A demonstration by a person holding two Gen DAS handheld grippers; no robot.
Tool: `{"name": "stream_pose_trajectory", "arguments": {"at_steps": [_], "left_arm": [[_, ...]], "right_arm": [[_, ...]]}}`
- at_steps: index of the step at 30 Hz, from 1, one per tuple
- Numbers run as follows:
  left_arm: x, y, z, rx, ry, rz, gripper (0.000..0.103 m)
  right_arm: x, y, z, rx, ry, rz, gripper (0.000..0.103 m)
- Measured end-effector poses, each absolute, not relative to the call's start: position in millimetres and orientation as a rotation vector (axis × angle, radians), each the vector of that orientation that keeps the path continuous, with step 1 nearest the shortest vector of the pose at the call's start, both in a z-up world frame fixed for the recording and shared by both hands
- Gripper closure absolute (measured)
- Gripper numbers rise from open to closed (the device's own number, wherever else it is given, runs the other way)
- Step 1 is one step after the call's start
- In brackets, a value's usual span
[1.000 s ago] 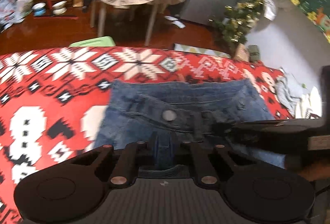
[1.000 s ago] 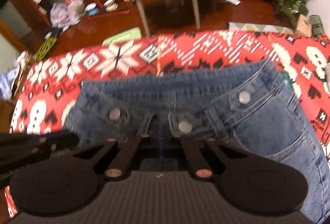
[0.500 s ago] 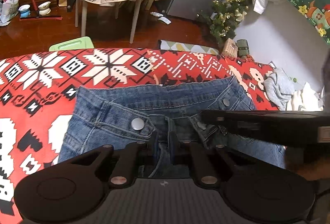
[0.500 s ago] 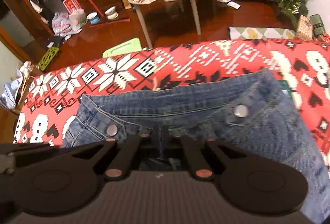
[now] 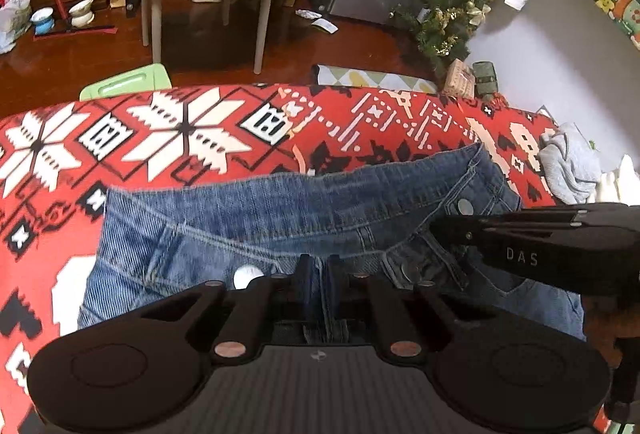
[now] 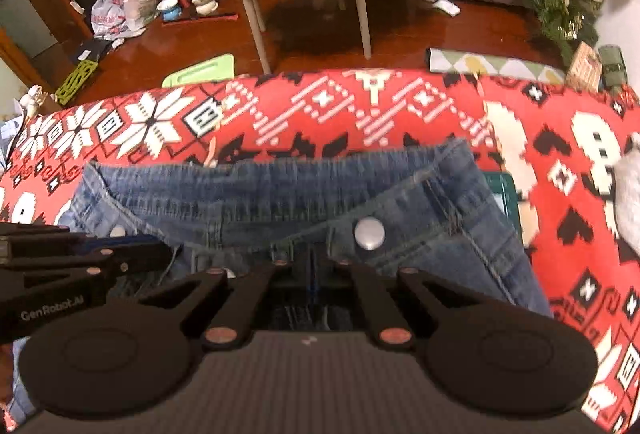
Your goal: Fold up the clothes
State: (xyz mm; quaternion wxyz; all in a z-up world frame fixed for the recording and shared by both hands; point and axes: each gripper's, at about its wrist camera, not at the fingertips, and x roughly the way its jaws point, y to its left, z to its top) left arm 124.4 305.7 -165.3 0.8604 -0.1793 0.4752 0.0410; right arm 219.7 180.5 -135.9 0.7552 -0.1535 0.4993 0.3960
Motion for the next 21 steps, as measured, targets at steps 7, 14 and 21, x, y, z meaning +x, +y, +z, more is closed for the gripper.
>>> {"name": "stream_pose_trajectory", "arguments": {"at_steps": [7,14,21], "left_arm": [[125.3,317.0,-155.0,-0.422,0.968,0.132,0.093],[102.4,316.4,-130.2,-0.487,0.928,0.177,0.093],[95.7,304.7,-143.2,-0.496,0.957,0.219,0.093]], "right_arm": [[224.1,170.9,-119.5,-0.270,1.093,0.862,0.101],[222.7,137.4,-93.5,-0.298,1.060,0.842,0.101],[249.3,120.4,-109.4,-0.336,1.078,0.802,0.101]]}}
